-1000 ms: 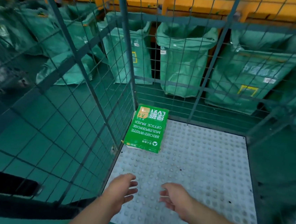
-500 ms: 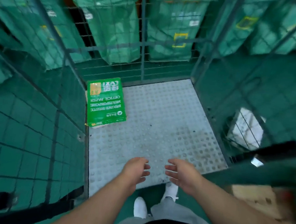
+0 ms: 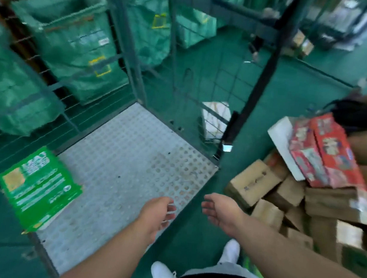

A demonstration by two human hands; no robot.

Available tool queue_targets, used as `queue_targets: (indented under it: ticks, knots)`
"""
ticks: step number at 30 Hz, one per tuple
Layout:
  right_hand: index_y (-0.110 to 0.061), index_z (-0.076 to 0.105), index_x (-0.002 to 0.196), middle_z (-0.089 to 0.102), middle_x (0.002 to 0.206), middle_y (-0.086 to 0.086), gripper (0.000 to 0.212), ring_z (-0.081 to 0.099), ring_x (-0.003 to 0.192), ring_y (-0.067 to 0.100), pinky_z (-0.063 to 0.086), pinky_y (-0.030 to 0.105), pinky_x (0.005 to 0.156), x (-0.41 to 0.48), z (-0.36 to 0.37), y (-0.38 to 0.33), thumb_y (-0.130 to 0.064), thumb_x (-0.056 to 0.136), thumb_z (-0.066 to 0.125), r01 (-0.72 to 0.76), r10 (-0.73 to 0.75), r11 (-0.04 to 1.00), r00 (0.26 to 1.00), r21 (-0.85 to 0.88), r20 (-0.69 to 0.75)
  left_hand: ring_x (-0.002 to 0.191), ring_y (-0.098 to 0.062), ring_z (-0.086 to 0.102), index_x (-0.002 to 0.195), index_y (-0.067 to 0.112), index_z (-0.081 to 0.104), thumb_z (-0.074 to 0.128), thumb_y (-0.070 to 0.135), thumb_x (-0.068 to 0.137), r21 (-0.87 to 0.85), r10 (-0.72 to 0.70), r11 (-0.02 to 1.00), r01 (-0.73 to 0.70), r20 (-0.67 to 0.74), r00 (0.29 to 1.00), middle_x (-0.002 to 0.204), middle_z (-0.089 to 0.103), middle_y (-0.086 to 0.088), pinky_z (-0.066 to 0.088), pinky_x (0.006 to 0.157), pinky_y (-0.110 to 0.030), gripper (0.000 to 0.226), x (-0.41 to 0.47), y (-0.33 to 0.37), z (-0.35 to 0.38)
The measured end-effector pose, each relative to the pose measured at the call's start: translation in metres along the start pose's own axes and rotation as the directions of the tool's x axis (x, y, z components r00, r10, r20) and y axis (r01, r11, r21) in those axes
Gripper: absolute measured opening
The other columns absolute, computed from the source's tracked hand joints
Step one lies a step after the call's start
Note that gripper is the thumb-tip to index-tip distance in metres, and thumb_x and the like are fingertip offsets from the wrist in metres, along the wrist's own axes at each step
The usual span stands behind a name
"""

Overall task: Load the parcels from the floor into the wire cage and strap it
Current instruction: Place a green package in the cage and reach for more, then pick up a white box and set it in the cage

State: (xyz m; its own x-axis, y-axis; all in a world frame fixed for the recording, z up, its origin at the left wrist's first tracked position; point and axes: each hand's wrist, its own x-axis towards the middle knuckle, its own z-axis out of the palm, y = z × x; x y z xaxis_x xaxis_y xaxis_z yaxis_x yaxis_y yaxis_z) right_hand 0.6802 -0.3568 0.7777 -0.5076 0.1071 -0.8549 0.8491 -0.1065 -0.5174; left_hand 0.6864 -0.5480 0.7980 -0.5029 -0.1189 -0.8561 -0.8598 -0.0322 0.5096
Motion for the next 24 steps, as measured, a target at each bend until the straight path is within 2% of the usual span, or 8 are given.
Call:
queue_targets:
  ticks: [4,12,16,20,24]
  knots:
    - [-0.018,0.067,0.111,0.071,0.091,0.001,0.023,0.063,0.074,0.015,0.041,0.027,0.062,0.009,-0.075,-0.003,-0.029,0.104,0.047,-0.006,0.014,0.994,0.998,0.109,-0.068,0.074,-0.017,0.062,0.109,0.015,0.067,0.056,0.024,0.101,0.099,0.022,0.995,-0.03,0.076,0.997,0.09,0.068,-0.002,0.046,0.065,-0.029,0.017,0.004,0.013,0.082]
    - [-0.013,0.067,0.117,0.071,0.086,0.002,0.025,0.061,0.064,0.013,0.038,0.024,0.057,0.043,-0.227,-0.02,-0.025,0.102,0.051,-0.022,0.076,0.947,0.985,0.32,-0.158,0.078,-0.018,0.068,0.113,0.018,0.067,0.059,0.027,0.098,0.28,-0.014,0.959,-0.03,0.155,0.988,0.096,0.072,-0.002,0.049,0.064,-0.03,0.02,0.009,0.038,0.243]
    - [-0.013,0.066,0.118,0.07,0.086,0.001,0.024,0.06,0.069,0.014,0.041,0.027,0.062,0.054,-0.282,-0.036,-0.023,0.101,0.052,-0.016,0.085,0.924,0.983,0.381,-0.164,0.079,-0.019,0.068,0.114,0.017,0.067,0.059,0.028,0.098,0.323,-0.008,0.945,-0.047,0.167,0.986,0.098,0.072,-0.003,0.049,0.065,-0.03,0.02,0.011,0.054,0.306]
    - [-0.014,0.067,0.112,0.071,0.095,0.003,0.022,0.063,0.079,0.017,0.045,0.031,0.075,0.053,-0.323,-0.051,-0.023,0.101,0.049,0.014,0.071,0.899,0.982,0.438,-0.177,0.079,-0.018,0.068,0.11,0.018,0.068,0.059,0.028,0.099,0.358,-0.004,0.931,-0.073,0.209,0.978,0.097,0.072,-0.002,0.049,0.068,-0.031,0.018,0.002,0.066,0.356]
    - [-0.015,0.068,0.111,0.072,0.099,0.004,0.023,0.064,0.081,0.017,0.046,0.031,0.076,0.061,-0.347,-0.057,-0.024,0.101,0.048,0.031,0.073,0.869,0.979,0.494,-0.191,0.084,-0.02,0.067,0.109,0.017,0.069,0.058,0.028,0.1,0.417,-0.002,0.904,-0.096,0.228,0.974,0.099,0.072,-0.003,0.049,0.072,-0.032,0.018,-0.003,0.077,0.387]
